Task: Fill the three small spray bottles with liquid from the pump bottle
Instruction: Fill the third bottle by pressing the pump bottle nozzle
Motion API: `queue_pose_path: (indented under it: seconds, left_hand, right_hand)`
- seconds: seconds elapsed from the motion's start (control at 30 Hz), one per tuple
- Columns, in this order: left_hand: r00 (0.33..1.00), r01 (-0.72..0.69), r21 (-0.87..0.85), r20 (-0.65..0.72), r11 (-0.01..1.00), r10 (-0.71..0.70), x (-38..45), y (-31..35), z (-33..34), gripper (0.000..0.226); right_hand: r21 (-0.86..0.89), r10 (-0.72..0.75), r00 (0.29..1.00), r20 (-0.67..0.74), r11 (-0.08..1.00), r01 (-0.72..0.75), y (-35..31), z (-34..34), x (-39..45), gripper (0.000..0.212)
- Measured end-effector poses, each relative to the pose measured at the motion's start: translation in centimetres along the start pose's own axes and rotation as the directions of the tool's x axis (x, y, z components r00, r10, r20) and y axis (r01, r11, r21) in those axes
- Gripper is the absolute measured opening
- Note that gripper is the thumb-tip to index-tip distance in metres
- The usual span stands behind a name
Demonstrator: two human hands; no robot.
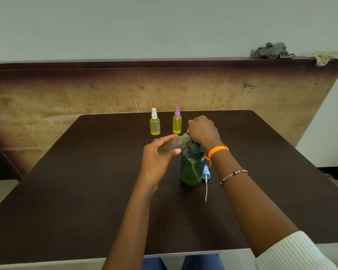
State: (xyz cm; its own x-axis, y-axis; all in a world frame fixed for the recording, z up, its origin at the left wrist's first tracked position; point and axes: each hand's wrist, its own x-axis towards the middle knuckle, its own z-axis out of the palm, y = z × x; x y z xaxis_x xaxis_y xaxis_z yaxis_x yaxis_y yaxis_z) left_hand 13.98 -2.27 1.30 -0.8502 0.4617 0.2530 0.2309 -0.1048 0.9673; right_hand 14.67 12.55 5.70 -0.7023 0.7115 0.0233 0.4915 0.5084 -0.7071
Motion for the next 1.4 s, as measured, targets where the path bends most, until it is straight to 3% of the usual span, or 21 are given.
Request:
queue_pose_path:
  seconds: [0.17, 0.3, 0.5, 0.67, 0.83, 1.1, 1.4]
  left_hand:
    - [1.0, -0.023, 0.014, 0.017, 1.0, 0.022, -0.1, 1.0, -0.1, 0.042]
    - [1.0, -0.01, 0.026, 0.001, 1.0, 0.01, 0.3, 1.2, -0.3, 0.044]
    - [1.0, -0.009, 0.07, -0.012, 0.998, 0.01, 0.3, 1.0, -0.5, 0.035]
    - [1.0, -0.027, 0.04, -0.001, 0.999, 0.027, 0.3, 1.8, -0.4, 0.033]
    - [1.0, -0.007, 0.031, -0.021, 0.999, 0.008, 0.2, 1.0, -0.4, 0.034]
    - [1.0, -0.006, 0.001, -0.006, 1.0, 0.006, 0.2, 1.5, -0.4, 0.035]
    - [1.0, 0.007, 0.023, -0.014, 1.0, -0.006, 0.1, 1.3, -0.4, 0.034]
  right_hand:
    - [-0.073, -0.026, 0.998, 0.05, 0.997, 0.029, -0.7, -0.8, -0.2, 0.049]
    - [-0.03, -0.007, 0.999, -0.031, 1.0, 0.007, 0.0, -0.3, -0.1, 0.039]
    - [-0.021, -0.007, 0.999, -0.042, 1.0, 0.006, 0.0, -0.2, -0.6, 0.036]
    - [-0.023, 0.004, 0.996, 0.091, 1.0, -0.002, -0.9, -0.7, 0.0, 0.04]
    - [0.032, 0.037, 0.996, 0.078, 0.999, -0.039, 0.2, 0.1, 0.5, 0.026]
    - [-0.041, -0.027, 0.997, 0.069, 0.999, 0.03, -0.4, -0.7, 0.1, 0.04]
    - [0.109, 0.027, 0.998, 0.049, 0.994, -0.033, 0.3, 0.1, 0.4, 0.037]
